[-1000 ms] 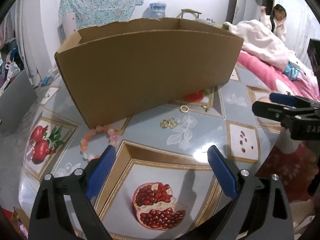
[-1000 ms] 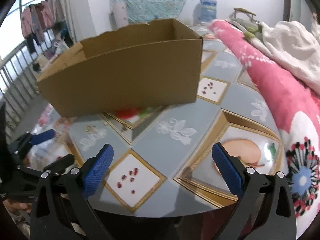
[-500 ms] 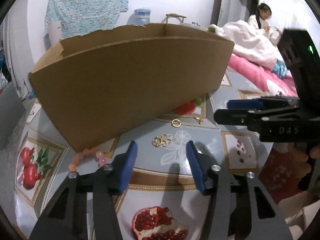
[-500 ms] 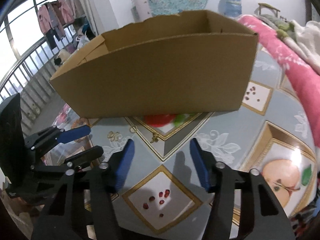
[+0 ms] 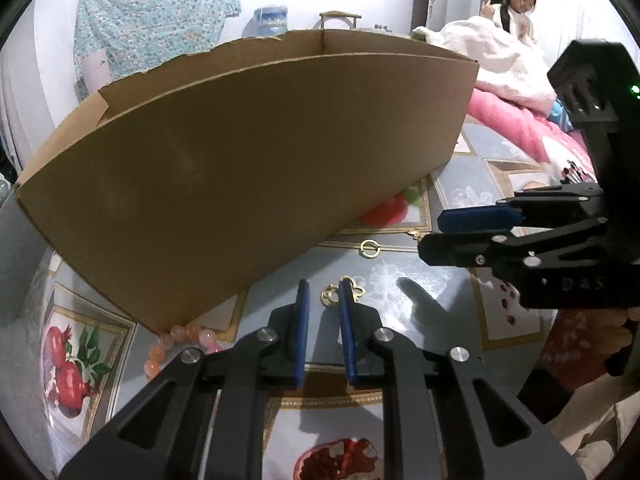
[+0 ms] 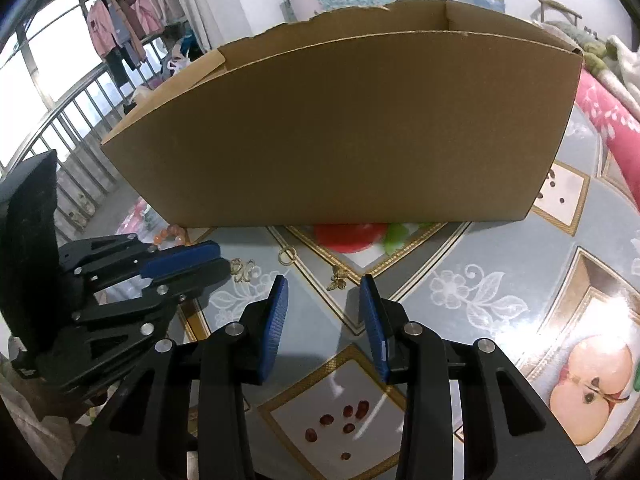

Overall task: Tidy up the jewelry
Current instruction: 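Close the left gripper on the gold hoop earrings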

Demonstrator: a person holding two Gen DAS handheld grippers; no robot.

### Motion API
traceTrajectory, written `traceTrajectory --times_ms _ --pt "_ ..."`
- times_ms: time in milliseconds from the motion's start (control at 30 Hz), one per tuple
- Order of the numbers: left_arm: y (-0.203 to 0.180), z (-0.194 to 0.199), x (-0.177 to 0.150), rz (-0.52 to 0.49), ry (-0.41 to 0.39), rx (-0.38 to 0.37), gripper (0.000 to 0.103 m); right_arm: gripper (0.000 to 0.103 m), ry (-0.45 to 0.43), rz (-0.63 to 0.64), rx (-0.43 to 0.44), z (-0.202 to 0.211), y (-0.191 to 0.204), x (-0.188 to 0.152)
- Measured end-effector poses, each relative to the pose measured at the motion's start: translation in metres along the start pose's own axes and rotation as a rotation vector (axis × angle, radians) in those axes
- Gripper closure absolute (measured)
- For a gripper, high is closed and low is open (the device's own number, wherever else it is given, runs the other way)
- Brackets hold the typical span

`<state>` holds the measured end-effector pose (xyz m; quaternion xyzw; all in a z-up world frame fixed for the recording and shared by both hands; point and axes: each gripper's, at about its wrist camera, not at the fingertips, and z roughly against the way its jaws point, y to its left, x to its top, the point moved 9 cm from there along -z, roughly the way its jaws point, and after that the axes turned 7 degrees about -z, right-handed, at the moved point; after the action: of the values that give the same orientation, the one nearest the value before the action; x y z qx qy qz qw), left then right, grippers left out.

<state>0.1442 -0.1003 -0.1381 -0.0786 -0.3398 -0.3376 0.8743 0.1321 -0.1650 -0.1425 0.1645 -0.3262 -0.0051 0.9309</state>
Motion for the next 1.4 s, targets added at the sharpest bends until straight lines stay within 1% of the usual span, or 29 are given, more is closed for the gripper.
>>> traceTrajectory --times_ms 67,200,433,500,567,900,1033,1133,1267,1400 --pt "0.001 -0.003 0.000 -0.008 0.013 0.011 0.089 0.068 0.000 -0.003 0.004 0.000 -0.001 -0.001" --pt "-0.003 -0.006 0.002 -0.017 0.027 -0.004 0.089 0.068 -0.004 -0.012 0.019 0.001 -0.006 -0.002" --pt "-0.003 -0.008 0.001 0.001 0.056 -0.024 0.089 0.068 -0.015 -0.013 0.051 0.005 -0.015 -0.003" --pt "-0.004 -0.008 0.002 -0.005 0.064 -0.024 0.088 0.068 -0.017 -0.012 0.063 0.007 -0.017 -0.004" --pt "-0.004 -0.009 0.003 -0.006 0.070 -0.027 0.085 0.068 -0.020 -0.011 0.069 0.008 -0.019 -0.004" --pt "-0.004 -0.011 0.005 -0.010 0.092 -0.002 0.085 0.069 -0.046 -0.029 0.089 0.017 -0.031 -0.005" --pt "-0.007 -0.011 0.006 -0.008 0.091 0.000 0.091 0.069 -0.064 -0.028 0.084 0.025 -0.035 -0.005" --pt "-0.008 -0.010 0.005 -0.010 0.083 0.006 0.092 0.069 -0.076 -0.027 0.080 0.030 -0.036 -0.003" --pt "-0.006 -0.008 0.002 0.006 0.069 0.006 0.100 0.069 -0.087 -0.015 0.069 0.036 -0.032 -0.004" --pt "-0.002 -0.003 -0.003 0.020 0.051 0.005 0.101 0.069 -0.089 0.004 0.055 0.037 -0.020 -0.003"
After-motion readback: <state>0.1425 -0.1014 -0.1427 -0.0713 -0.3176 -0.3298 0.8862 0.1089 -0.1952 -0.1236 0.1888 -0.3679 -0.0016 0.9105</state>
